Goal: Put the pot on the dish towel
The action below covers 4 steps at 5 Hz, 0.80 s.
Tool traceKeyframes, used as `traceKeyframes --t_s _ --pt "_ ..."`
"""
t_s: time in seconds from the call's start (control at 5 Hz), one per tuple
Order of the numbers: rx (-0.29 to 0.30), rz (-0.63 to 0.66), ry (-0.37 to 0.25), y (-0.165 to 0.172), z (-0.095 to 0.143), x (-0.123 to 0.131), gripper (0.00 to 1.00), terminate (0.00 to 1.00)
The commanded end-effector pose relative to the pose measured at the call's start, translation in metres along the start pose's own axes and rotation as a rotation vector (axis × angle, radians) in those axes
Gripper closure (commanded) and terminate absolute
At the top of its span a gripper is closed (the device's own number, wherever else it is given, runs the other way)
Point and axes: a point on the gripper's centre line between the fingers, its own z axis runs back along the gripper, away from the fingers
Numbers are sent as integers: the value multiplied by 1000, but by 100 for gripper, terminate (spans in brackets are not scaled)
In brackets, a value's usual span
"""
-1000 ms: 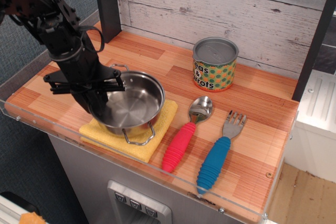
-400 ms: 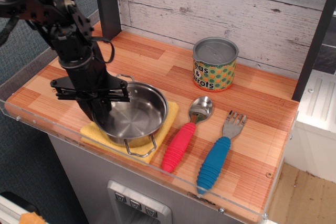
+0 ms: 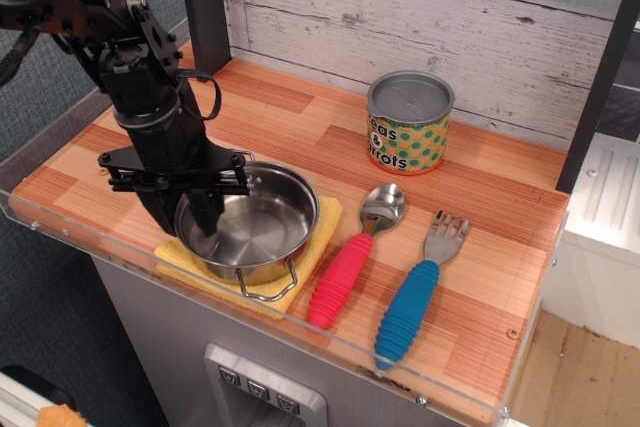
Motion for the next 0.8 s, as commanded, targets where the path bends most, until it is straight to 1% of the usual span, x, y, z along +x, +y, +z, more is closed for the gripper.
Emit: traceKeyframes --t_s 0.0,0.2,0.4,0.6 --pt "-4 7 -106 6 42 25 0 0" --pt "0 -1 -117 0 55 30 0 0" --pt "35 -26 -133 -8 67 38 0 0" --pt "60 -29 -109 -16 72 46 0 0"
